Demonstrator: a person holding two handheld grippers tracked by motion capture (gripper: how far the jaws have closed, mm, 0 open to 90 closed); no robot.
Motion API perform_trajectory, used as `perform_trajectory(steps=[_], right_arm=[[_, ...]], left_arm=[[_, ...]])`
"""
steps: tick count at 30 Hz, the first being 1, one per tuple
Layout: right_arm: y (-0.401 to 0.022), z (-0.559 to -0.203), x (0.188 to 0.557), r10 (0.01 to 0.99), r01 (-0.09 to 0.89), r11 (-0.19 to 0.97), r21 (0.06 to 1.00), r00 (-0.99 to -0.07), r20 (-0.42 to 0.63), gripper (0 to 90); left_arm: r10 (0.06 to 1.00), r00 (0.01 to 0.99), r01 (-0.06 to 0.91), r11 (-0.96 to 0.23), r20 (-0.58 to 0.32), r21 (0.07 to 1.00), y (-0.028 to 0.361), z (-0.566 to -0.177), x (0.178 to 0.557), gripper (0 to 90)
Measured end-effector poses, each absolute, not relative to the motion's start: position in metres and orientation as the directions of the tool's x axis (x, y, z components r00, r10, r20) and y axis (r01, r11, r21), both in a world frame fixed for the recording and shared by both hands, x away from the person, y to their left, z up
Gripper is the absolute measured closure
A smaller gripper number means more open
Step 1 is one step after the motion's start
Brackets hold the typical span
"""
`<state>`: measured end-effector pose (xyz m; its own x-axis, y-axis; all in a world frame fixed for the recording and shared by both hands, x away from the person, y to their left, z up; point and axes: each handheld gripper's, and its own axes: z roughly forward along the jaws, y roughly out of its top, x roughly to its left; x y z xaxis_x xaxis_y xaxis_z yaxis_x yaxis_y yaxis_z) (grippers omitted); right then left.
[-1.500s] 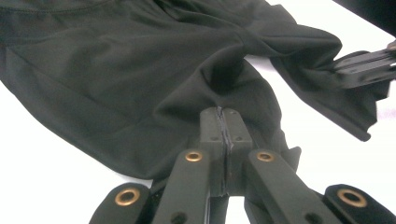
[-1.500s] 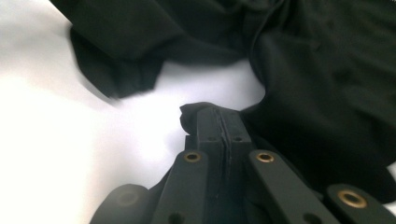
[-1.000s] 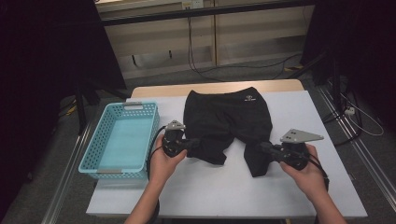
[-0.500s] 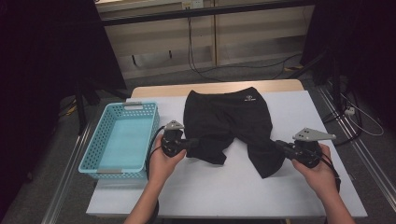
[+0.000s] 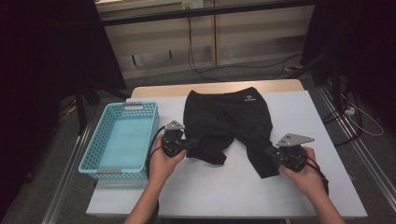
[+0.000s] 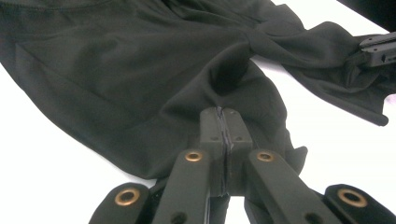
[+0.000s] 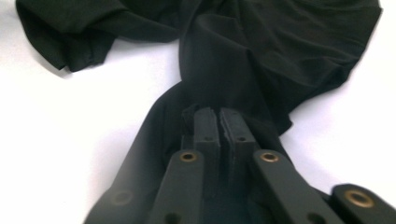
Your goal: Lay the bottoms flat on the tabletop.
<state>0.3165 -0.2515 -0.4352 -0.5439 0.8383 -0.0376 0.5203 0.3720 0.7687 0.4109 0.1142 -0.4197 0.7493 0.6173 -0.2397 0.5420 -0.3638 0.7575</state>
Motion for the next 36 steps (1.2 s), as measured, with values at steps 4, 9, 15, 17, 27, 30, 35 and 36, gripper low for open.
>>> perform_trajectory(steps=[4,9,15,17,27,30,35,36], right_arm=[[-0.244,-0.433,0.317,0.821,0.493,0.383,0.781,-0.569,-0.043,67.6],[-0.233,-0.426,0.319,0.821,0.452,0.354,0.819,-0.57,-0.04,58.2],[-0.217,-0.436,0.33,0.814,0.469,0.427,0.773,-0.571,-0.104,59.6],[-0.214,-0.444,0.336,0.812,0.49,0.451,0.746,-0.572,-0.116,59.6],[-0.224,-0.455,0.348,0.853,0.555,0.43,0.712,-0.508,-0.119,89.4],[-0.23,-0.452,0.347,0.86,0.559,0.392,0.731,-0.505,-0.074,90.0],[-0.232,-0.437,0.341,0.851,0.532,0.33,0.78,-0.525,-0.003,90.0],[-0.232,-0.435,0.339,0.846,0.522,0.317,0.792,-0.534,0.013,90.0]], left_arm=[[0.615,0.75,0.542,-0.364,-0.241,0.758,0.114,-0.42,0.411,89.1],[0.611,0.754,0.54,-0.37,-0.239,0.756,0.113,-0.42,0.41,88.9],[0.615,0.754,0.539,-0.376,-0.232,0.754,0.113,-0.421,0.409,88.9],[0.618,0.751,0.541,-0.373,-0.233,0.754,0.114,-0.422,0.409,88.9],[0.624,0.745,0.546,-0.372,-0.233,0.75,0.116,-0.424,0.409,88.9],[0.625,0.745,0.544,-0.369,-0.232,0.753,0.116,-0.423,0.409,88.9],[0.624,0.746,0.545,-0.369,-0.234,0.753,0.115,-0.423,0.409,89.0],[0.622,0.747,0.544,-0.371,-0.233,0.753,0.115,-0.423,0.41,89.1]])
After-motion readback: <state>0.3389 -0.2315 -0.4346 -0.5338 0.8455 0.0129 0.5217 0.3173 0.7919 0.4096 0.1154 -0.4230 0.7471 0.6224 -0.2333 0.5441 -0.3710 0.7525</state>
